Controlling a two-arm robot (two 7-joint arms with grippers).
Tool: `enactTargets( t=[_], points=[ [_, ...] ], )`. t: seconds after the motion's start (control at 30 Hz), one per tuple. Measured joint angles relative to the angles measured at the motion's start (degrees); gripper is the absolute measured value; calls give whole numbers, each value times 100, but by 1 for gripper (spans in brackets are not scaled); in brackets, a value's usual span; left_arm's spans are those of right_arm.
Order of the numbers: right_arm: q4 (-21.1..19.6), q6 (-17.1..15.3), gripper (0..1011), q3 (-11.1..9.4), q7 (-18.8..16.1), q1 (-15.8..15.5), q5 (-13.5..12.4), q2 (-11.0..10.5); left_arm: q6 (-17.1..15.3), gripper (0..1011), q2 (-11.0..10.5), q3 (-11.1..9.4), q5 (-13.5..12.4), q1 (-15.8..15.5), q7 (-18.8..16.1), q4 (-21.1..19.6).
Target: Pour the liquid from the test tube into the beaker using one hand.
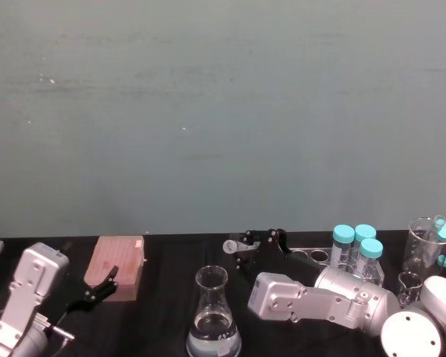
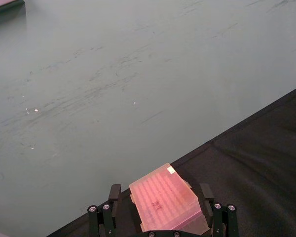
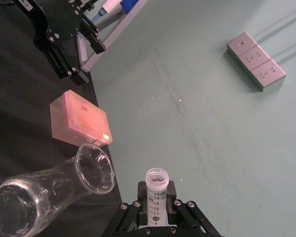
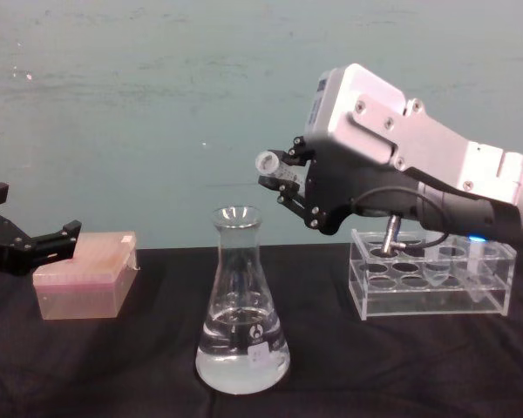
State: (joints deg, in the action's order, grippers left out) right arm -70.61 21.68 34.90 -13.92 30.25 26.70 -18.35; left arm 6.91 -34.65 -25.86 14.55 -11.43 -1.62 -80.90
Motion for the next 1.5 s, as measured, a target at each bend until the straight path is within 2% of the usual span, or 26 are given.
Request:
enactTargets(
  t=[0.4, 1.03, 1.5],
  points=[
    [-16, 120, 204, 128, 300, 71, 455, -72, 0, 1000, 0, 0, 0, 0, 0, 0],
    [-107, 204, 204, 276, 511, 91, 805, -160, 0, 1000, 0, 0, 0, 0, 0, 0],
    [-196, 134, 204, 390, 635, 106, 1084, -219, 0, 1000, 0, 0, 0, 0, 0, 0]
  ],
)
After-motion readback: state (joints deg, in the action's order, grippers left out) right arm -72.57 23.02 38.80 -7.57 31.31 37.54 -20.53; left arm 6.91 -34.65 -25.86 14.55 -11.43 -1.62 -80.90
